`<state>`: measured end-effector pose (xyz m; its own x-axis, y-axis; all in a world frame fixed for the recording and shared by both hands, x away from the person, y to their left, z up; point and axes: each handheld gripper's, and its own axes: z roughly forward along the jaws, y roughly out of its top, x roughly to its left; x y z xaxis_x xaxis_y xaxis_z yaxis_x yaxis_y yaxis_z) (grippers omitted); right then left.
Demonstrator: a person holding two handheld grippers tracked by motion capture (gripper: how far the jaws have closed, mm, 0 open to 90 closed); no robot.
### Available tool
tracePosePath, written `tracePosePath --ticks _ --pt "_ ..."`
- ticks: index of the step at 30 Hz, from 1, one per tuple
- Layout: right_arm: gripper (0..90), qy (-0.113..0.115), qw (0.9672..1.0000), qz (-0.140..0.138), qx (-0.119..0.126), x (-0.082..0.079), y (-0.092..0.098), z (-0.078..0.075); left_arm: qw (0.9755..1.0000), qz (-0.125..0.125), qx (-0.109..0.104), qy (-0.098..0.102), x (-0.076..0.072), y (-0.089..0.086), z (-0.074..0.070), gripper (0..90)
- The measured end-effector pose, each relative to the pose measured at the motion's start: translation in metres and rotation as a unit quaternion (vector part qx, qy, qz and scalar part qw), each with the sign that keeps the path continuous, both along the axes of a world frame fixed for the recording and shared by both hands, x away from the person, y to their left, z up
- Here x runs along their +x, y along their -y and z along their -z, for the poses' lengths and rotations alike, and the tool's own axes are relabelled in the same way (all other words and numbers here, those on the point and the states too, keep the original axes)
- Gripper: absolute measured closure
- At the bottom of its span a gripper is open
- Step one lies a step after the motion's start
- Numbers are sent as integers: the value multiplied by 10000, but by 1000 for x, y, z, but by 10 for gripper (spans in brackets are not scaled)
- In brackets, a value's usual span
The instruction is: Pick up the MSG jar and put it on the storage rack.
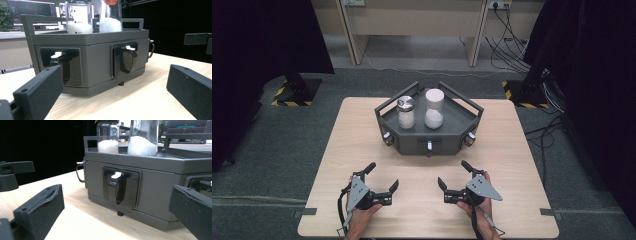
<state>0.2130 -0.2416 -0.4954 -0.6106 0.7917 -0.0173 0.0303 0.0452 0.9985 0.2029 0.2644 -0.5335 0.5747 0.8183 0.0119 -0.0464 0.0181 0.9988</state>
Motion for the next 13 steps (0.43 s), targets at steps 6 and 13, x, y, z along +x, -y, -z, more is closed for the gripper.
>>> tracePosePath --ticks 6,13 --pt "4 -7 10000 -2 3 0 0 0 10000 -2 3 7 0 0 0 1" --pt "4 10 10000 5 10 0 0 -1 10000 -6 0 -2 0 0 0 1"
